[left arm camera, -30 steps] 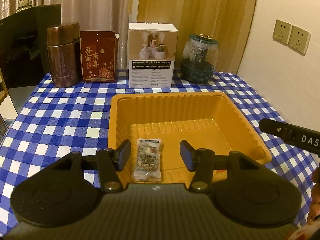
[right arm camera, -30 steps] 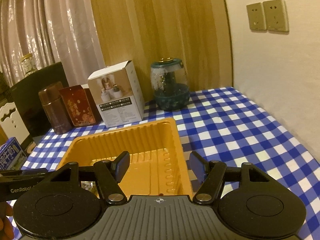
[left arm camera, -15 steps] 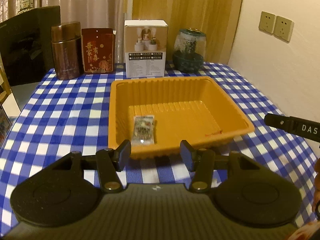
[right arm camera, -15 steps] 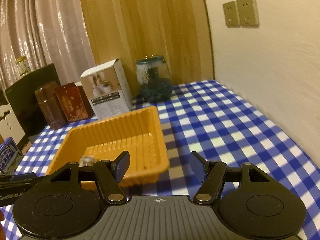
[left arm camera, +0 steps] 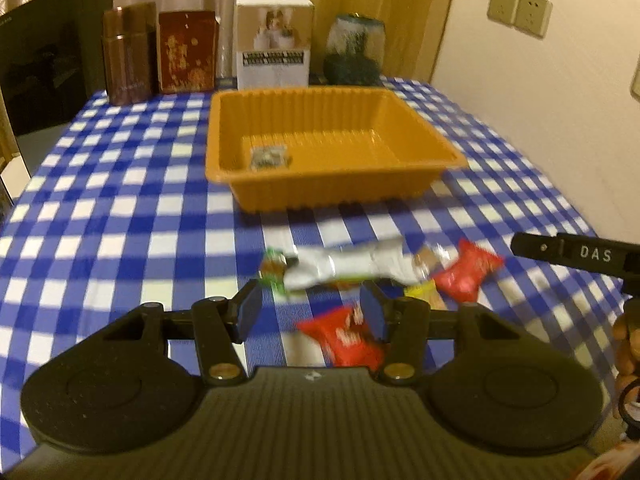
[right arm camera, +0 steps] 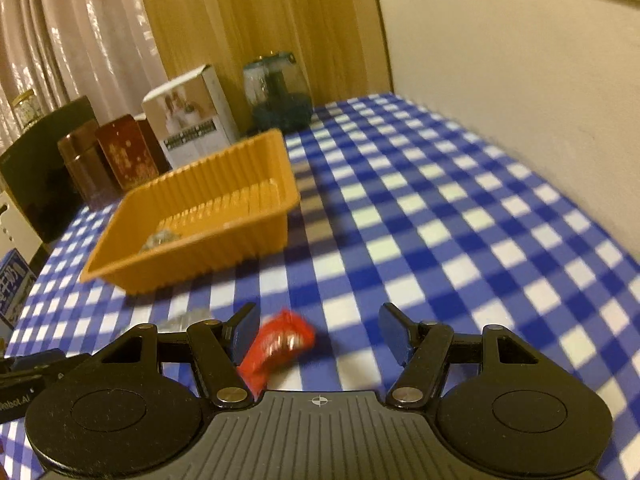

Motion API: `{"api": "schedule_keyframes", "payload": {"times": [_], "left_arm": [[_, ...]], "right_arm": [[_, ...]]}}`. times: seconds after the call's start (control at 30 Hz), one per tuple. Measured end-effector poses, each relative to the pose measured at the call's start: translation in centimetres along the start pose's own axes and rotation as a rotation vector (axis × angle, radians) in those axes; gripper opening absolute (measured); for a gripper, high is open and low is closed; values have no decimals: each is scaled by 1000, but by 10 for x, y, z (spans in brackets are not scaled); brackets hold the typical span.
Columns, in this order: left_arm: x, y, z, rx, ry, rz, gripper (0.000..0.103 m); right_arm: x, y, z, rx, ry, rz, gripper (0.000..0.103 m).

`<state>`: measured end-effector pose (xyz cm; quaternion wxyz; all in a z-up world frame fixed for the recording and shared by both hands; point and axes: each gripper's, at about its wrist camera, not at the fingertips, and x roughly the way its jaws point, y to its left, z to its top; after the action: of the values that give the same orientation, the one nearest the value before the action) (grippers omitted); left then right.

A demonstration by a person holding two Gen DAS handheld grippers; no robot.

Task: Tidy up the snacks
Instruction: 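Move both tools back toward the snack pile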

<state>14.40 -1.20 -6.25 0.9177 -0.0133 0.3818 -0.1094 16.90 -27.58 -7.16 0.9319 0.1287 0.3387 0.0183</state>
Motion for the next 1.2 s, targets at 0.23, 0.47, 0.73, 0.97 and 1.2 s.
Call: {"api": "schedule_keyframes", "payload": {"times": [0.23,0.47,0.73,0.97,1.2], "left_arm": [[4,-8,-21,17,50,-20,45],[18,-7,-18,-24,68,-37,40],[26,-10,-19,-5,76,-29,37],[24,-4,-19,34,74,40,30],[25,1,-22,29,74,37,31]], "right_arm": [[-6,6,-19,11,32,2,66],[0,11,-26,5,56,8,66],[7,18,-31,-17,79,14,66],[10,37,-39,-108,84,55,66],[15,57,-44,-173,79,105,51]]}}
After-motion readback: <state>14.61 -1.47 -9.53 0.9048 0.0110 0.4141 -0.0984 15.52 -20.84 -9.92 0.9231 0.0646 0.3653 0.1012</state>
